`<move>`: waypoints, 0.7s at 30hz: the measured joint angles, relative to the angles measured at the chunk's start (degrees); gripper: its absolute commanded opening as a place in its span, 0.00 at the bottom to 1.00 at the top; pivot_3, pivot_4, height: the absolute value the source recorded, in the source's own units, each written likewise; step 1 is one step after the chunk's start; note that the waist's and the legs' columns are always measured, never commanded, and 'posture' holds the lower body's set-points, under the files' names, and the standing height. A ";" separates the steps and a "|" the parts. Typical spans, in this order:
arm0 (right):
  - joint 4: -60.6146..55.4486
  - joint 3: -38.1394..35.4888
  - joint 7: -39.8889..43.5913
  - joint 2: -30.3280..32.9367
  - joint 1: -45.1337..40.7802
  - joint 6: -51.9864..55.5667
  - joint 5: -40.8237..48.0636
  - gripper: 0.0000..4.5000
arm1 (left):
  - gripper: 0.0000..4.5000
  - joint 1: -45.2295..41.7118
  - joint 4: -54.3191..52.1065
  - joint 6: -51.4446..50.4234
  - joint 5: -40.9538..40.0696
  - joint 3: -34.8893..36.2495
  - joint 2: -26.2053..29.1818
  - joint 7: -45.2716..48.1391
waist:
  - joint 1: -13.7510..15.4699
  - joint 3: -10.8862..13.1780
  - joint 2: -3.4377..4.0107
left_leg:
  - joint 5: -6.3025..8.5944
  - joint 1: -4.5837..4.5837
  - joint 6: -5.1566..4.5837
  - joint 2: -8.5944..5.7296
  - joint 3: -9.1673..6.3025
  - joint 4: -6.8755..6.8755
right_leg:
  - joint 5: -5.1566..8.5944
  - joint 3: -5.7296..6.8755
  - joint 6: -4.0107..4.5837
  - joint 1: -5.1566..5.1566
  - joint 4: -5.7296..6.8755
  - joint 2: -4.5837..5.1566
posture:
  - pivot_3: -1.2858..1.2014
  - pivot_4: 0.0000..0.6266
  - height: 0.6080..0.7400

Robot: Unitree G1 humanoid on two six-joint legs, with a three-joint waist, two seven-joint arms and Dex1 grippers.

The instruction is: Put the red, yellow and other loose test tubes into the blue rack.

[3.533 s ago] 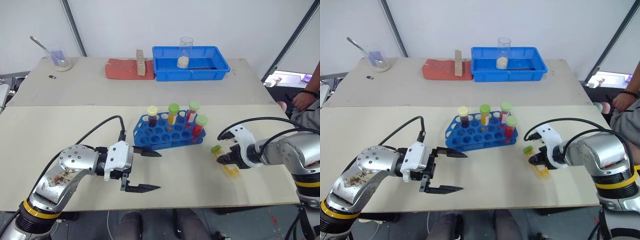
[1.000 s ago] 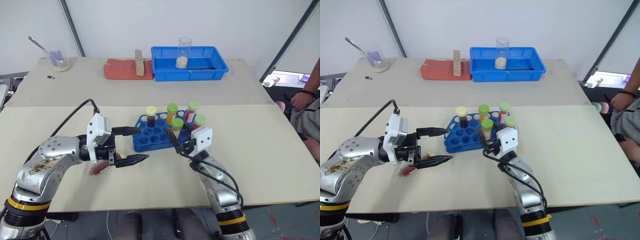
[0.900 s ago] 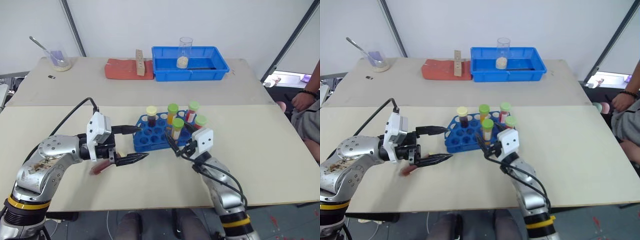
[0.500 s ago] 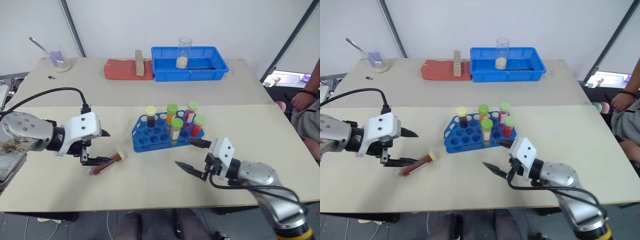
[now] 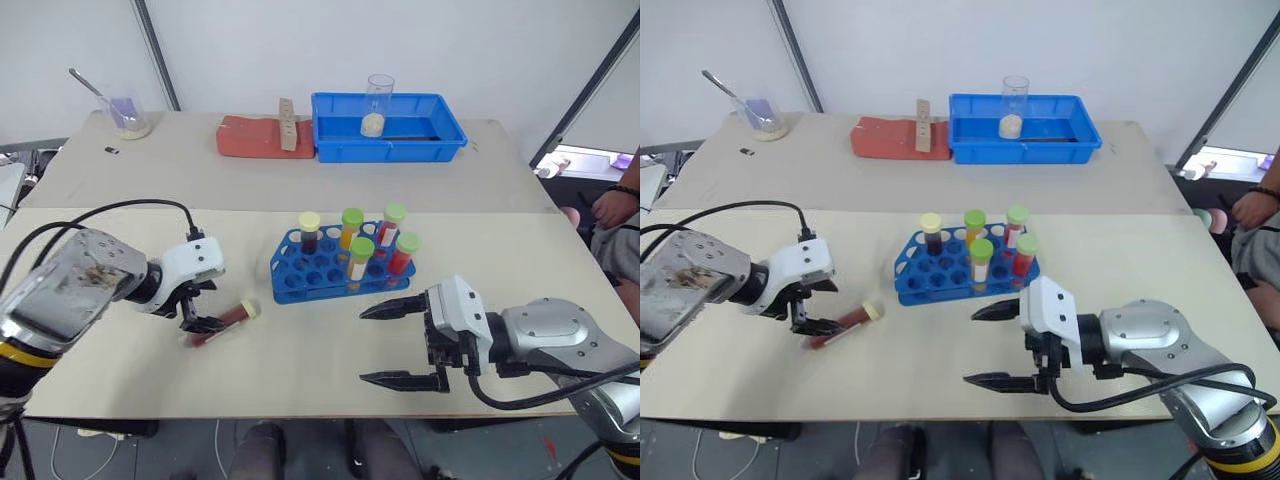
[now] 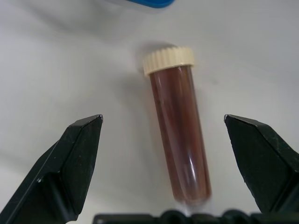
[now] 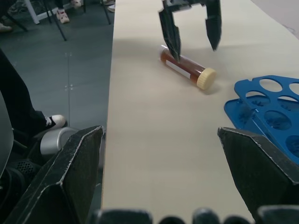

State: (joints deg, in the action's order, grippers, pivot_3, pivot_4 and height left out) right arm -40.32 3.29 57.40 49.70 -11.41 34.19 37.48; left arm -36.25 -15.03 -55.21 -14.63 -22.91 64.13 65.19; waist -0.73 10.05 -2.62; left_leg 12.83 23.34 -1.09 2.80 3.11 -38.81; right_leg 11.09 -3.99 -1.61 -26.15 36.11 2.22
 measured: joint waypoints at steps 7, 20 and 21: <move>-0.20 -0.55 -0.11 0.13 -1.28 2.55 3.45 0.96 | 1.00 -6.73 4.54 -4.74 2.72 -5.47 -6.31 0.05 | 0.01 0.00 -0.02 | 0.00 0.08 0.00 -0.03 -0.08 -0.06 | -0.06 -0.02 -0.08 0.02 -0.02 0.00 | 0.52 0.24 1.00; 0.29 -3.17 -1.50 0.26 -5.26 3.35 6.55 0.97 | 0.21 -5.74 4.54 -0.89 8.02 -8.93 -5.96 1.08 | -0.12 -0.01 -0.01 | 0.00 0.02 -0.01 -0.04 -0.08 -0.06 | -0.21 -0.05 -0.32 0.05 0.00 -0.01 | 0.52 0.24 1.00; 0.32 -3.47 -1.56 0.26 -5.38 3.37 6.57 0.97 | 0.21 -5.24 4.27 -0.58 8.07 -8.54 -5.88 0.95 | -0.11 -0.01 0.00 | 0.00 0.00 -0.01 -0.03 -0.09 -0.06 | -0.21 -0.04 -0.32 0.05 0.01 -0.01 | 0.52 0.24 1.00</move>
State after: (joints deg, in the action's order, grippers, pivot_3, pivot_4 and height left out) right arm -40.00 -0.19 55.84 49.96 -16.79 37.56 44.05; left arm -41.49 -10.76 -55.79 -6.56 -31.45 58.24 66.13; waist -0.84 10.04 -2.63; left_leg 12.82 23.34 -1.09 2.77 3.02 -38.87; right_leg 10.88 -4.03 -1.93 -26.09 36.12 2.21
